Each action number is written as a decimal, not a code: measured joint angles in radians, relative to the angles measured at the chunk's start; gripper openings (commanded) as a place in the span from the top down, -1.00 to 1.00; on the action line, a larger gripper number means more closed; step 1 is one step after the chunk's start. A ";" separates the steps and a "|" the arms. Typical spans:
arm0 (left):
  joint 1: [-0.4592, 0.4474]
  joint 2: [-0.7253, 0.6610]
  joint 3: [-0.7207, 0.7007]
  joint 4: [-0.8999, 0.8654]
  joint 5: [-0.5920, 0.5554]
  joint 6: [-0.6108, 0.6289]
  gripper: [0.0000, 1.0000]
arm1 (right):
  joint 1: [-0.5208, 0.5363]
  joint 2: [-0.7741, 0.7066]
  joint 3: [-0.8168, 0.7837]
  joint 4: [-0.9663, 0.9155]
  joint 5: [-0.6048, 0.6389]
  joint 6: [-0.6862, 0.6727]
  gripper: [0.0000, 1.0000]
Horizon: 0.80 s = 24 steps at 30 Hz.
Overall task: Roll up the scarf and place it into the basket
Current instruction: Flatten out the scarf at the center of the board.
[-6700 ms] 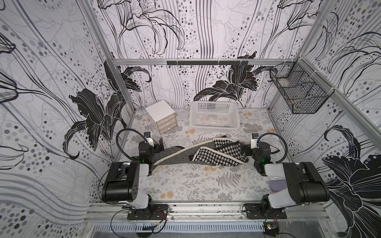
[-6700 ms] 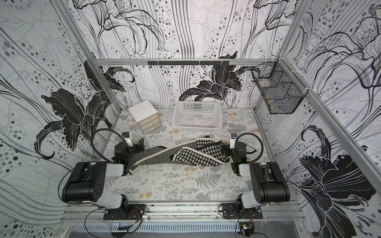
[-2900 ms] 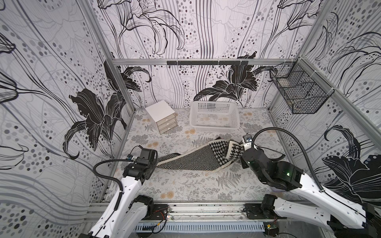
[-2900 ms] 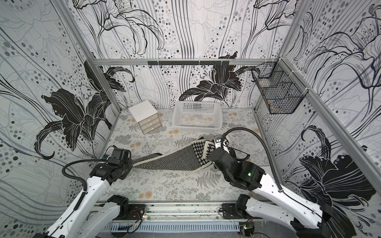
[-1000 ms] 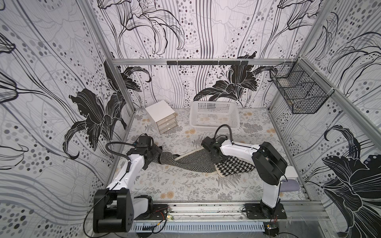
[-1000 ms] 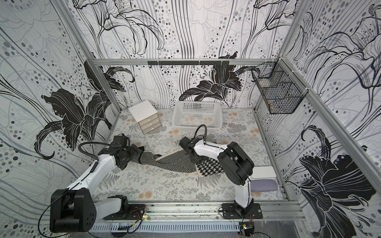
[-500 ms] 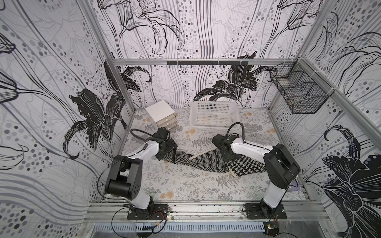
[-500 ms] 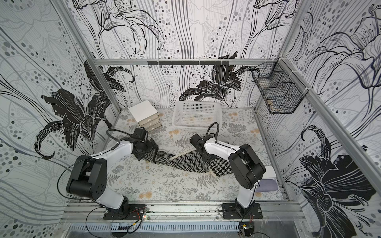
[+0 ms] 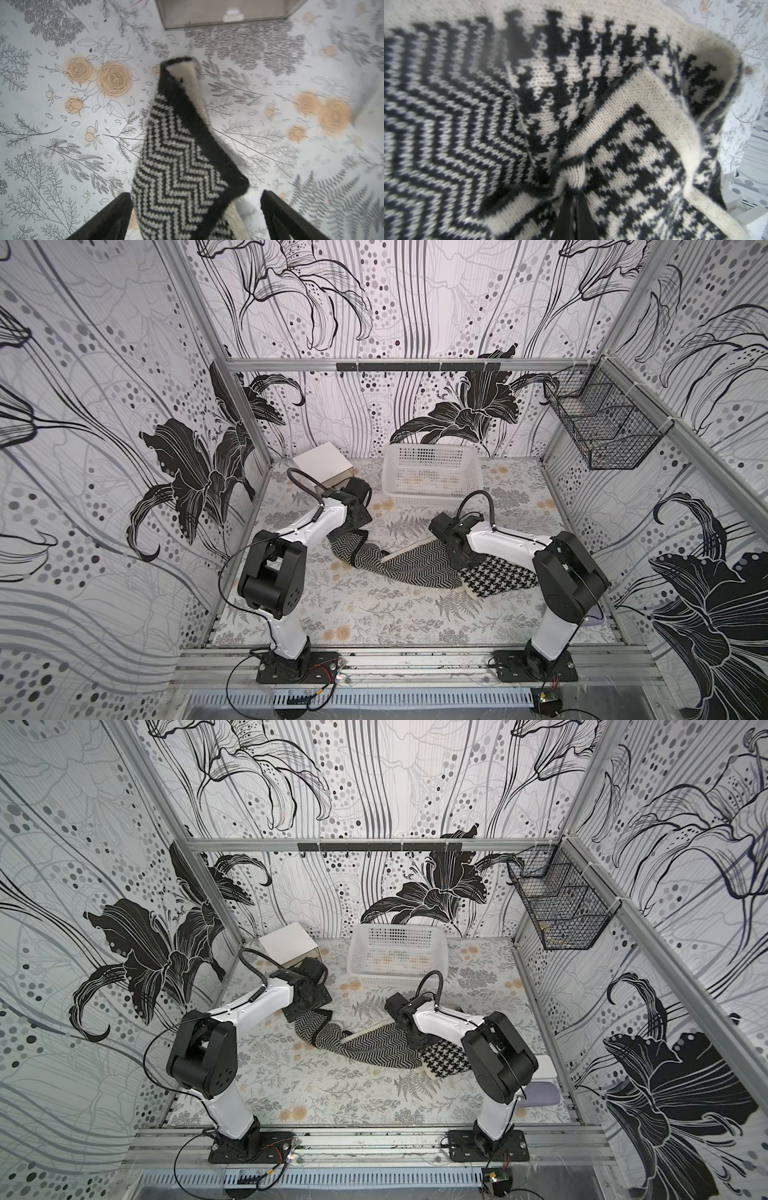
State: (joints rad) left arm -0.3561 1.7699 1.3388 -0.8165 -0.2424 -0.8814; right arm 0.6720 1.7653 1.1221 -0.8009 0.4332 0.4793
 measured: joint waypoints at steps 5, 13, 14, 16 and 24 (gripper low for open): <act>-0.031 0.084 0.104 -0.037 -0.012 0.008 -0.83 | 0.000 0.000 0.000 0.009 -0.017 -0.002 1.00; -0.031 0.201 0.117 -0.079 -0.023 0.011 -0.75 | 0.000 0.000 -0.007 0.024 -0.026 -0.005 1.00; -0.031 0.212 0.124 -0.081 -0.023 0.011 -0.74 | 0.000 0.000 -0.010 0.025 -0.026 -0.005 1.00; -0.032 0.225 0.132 -0.082 -0.023 0.013 -0.73 | 0.000 0.000 -0.014 0.028 -0.029 -0.006 1.00; -0.045 0.265 0.140 -0.079 -0.021 0.009 -0.27 | 0.000 0.000 -0.021 0.041 -0.030 -0.010 1.00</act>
State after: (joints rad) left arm -0.4007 2.0350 1.4784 -0.8951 -0.2638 -0.8722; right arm 0.6720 1.7657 1.1011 -0.7601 0.4034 0.4694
